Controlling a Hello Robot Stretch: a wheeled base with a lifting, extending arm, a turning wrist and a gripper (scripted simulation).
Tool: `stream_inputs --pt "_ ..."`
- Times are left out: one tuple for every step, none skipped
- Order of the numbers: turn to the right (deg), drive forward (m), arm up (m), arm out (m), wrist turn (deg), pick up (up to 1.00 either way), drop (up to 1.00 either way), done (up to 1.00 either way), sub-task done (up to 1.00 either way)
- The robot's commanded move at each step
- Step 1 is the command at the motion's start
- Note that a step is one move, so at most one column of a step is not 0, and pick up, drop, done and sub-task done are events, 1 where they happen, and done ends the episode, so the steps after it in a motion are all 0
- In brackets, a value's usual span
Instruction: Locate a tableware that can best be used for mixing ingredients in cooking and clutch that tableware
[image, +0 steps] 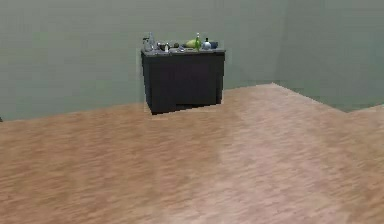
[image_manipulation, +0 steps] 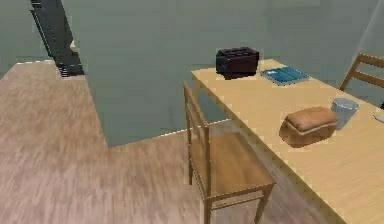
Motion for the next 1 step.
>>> stream_inputs --pt "0.0 1.0 0.0 0.0 0.0 0.0 0.0 0.0 0.0"
